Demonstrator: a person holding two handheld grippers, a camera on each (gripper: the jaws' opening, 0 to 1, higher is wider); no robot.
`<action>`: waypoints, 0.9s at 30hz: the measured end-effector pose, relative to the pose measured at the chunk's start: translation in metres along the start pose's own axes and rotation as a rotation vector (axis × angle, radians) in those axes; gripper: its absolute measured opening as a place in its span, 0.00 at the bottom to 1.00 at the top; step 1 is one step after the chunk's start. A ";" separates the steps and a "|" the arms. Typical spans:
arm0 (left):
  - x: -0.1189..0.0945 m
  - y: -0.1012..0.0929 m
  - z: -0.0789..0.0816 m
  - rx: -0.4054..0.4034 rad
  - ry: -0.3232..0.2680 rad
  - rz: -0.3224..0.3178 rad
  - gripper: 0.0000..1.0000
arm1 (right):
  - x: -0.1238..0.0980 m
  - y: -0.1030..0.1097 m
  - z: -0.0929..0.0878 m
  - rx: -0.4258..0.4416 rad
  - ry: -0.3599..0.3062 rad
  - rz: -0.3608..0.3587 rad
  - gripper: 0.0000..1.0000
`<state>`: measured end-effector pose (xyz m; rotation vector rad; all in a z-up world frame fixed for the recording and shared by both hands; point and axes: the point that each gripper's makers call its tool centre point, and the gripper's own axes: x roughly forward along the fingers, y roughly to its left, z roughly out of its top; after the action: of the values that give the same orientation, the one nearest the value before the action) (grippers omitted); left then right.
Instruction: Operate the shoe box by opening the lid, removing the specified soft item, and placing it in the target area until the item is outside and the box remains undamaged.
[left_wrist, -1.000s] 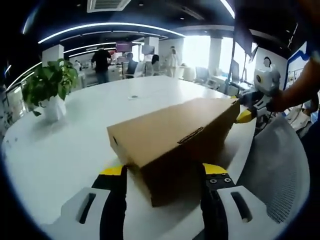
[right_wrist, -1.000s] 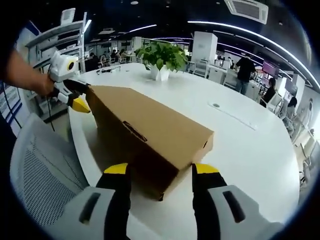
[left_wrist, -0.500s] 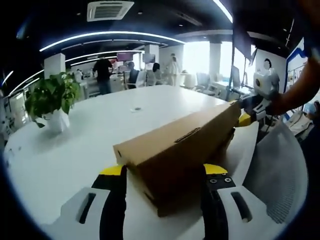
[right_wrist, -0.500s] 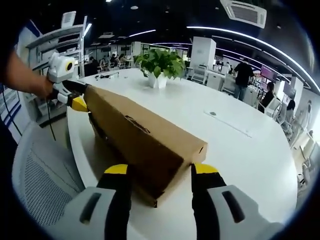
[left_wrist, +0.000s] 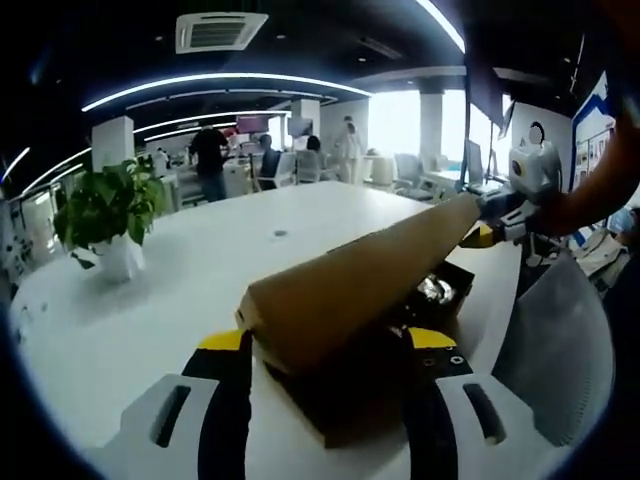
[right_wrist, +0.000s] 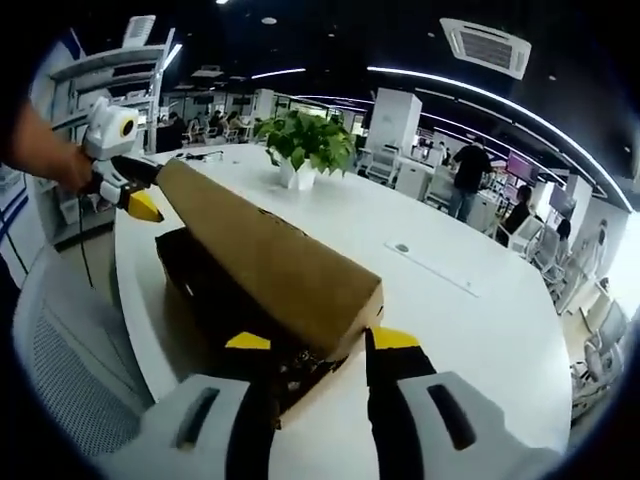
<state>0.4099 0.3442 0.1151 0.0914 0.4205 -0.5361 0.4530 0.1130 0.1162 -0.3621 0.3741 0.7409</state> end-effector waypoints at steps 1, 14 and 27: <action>0.000 0.000 0.003 0.000 -0.004 -0.001 0.61 | 0.000 -0.001 0.001 -0.001 0.000 -0.007 0.28; 0.003 0.006 0.015 0.017 -0.018 0.000 0.61 | 0.002 -0.030 0.019 0.013 -0.017 -0.162 0.05; 0.009 0.014 0.030 0.027 -0.038 0.006 0.61 | 0.009 -0.048 0.036 -0.011 -0.044 -0.225 0.00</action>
<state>0.4345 0.3460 0.1383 0.1081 0.3756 -0.5367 0.5003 0.1013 0.1520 -0.3909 0.2822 0.5306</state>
